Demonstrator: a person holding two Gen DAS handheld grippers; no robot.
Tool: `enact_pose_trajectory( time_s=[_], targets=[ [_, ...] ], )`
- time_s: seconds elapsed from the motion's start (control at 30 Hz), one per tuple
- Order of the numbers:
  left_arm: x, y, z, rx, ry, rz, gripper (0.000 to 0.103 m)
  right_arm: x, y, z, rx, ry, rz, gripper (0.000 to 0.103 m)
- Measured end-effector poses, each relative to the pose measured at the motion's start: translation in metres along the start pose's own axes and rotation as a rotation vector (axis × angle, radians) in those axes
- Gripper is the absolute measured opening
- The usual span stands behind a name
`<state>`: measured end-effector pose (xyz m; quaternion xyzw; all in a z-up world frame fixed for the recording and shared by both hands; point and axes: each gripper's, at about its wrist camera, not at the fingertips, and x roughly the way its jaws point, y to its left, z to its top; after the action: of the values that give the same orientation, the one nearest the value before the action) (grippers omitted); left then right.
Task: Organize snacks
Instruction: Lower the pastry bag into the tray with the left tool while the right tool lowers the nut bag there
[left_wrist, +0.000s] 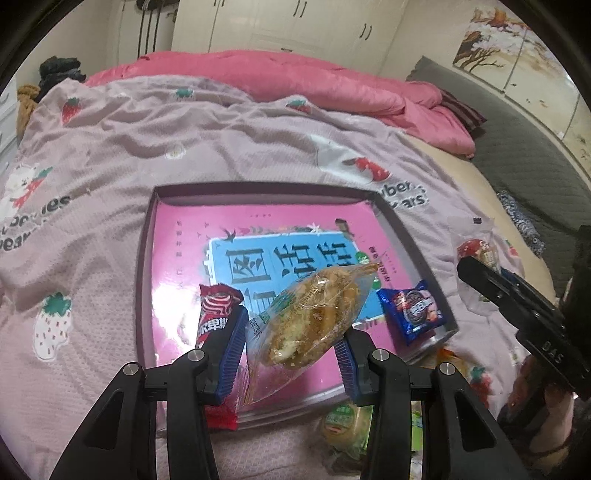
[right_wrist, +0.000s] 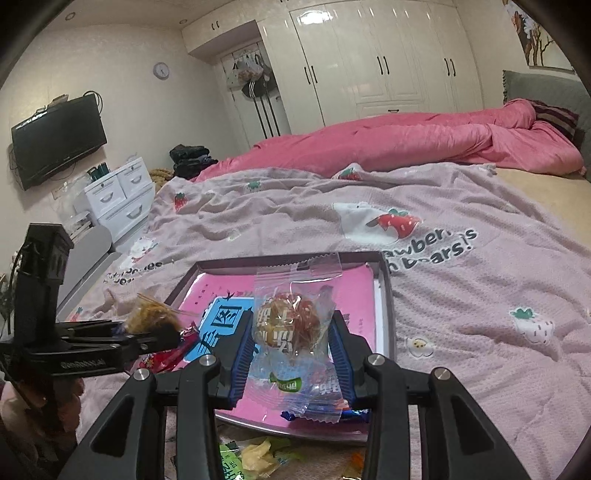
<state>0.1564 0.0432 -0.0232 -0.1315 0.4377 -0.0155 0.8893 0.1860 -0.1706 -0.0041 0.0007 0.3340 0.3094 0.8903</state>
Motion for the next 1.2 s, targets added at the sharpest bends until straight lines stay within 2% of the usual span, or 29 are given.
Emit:
enact_pose_trajectory(
  time_s=[0.4, 0.87, 1.2],
  targets=[
    [0.025, -0.002, -0.012, 0.035, 0.047, 0.042, 0.047, 0.034, 0.018, -0.02, -0.068, 0.109, 0.005, 0.04],
    [0.038, -0.006, -0.02, 0.057, 0.087, 0.055, 0.047, 0.05, 0.016, -0.029, -0.07, 0.161, -0.017, 0.04],
    [0.042, -0.007, -0.021, 0.061, 0.086, 0.063, 0.048, 0.059, 0.013, -0.033, -0.06, 0.191, -0.022, 0.04]
  ],
)
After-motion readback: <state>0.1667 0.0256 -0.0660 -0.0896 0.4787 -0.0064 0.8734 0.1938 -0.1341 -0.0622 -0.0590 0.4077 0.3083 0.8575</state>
